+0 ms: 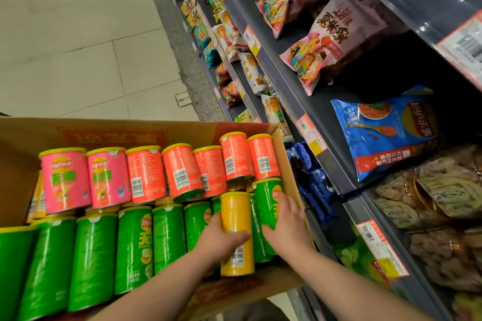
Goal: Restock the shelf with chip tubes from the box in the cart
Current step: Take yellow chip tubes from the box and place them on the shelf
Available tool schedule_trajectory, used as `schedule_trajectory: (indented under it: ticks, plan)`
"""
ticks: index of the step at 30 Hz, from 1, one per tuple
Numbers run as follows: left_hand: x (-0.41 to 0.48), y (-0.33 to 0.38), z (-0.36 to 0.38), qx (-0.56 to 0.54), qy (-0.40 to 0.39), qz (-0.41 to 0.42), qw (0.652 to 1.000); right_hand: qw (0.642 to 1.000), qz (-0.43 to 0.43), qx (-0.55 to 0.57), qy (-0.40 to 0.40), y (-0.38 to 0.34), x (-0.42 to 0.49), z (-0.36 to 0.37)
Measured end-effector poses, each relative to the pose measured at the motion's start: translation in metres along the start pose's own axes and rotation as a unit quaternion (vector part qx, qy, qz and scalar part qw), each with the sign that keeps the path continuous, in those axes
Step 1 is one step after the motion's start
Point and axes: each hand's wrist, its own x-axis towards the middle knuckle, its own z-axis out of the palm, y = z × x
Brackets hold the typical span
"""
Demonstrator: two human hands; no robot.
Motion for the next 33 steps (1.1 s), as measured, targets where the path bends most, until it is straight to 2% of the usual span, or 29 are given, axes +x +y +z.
schedule_trajectory:
  ticks: [4,10,17,25,33]
  plan:
    - [-0.004,-0.005,-0.006,0.005,0.004,-0.003,1.0,1.0,-0.006,-0.022,0.0,-0.001,0.009,-0.003]
    - [-0.008,-0.006,-0.008,-0.011,0.001,-0.013,1.0,0.997,0.025,0.043,-0.06,-0.003,0.014,-0.002]
    - [-0.018,-0.008,-0.016,-0.002,0.025,-0.003,1.0,0.993,0.066,0.07,-0.071,-0.004,0.01,-0.001]
    - [-0.043,0.0,-0.029,-0.017,0.013,0.055,0.998,0.987,0.065,0.147,-0.018,-0.016,-0.024,-0.015]
    - [-0.081,-0.004,-0.052,-0.076,-0.053,0.138,0.986,0.961,0.075,0.252,0.079,-0.036,-0.085,-0.02]
